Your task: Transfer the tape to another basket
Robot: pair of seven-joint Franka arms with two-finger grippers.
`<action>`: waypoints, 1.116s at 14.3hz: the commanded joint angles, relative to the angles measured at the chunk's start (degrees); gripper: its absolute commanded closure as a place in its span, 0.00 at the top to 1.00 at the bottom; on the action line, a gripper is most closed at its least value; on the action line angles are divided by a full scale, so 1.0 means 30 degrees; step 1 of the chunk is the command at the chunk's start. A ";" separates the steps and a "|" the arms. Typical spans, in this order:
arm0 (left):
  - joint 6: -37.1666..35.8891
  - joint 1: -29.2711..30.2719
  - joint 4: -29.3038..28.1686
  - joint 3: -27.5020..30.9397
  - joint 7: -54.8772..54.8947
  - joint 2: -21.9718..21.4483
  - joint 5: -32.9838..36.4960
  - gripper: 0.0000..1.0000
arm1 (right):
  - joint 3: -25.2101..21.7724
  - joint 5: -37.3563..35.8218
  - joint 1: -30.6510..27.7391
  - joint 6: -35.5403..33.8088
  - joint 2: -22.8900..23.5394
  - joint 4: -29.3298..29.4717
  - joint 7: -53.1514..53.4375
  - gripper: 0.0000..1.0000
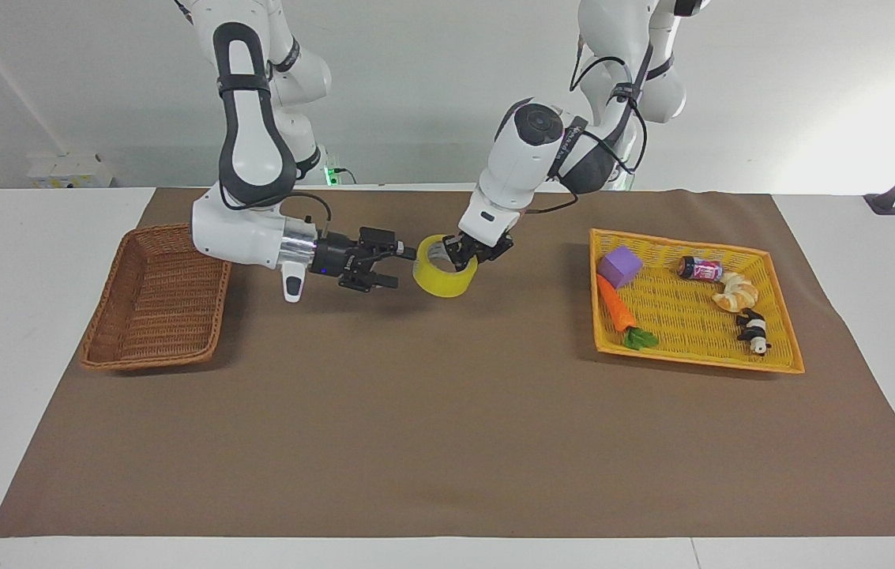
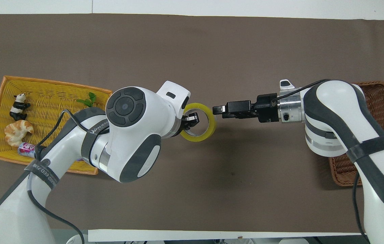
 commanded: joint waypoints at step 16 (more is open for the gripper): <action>-0.0143 -0.0141 0.0314 0.0238 -0.0396 0.0005 -0.0332 0.01 | -0.0064 0.0488 0.0544 0.0486 -0.0486 -0.0705 -0.0386 0.73</action>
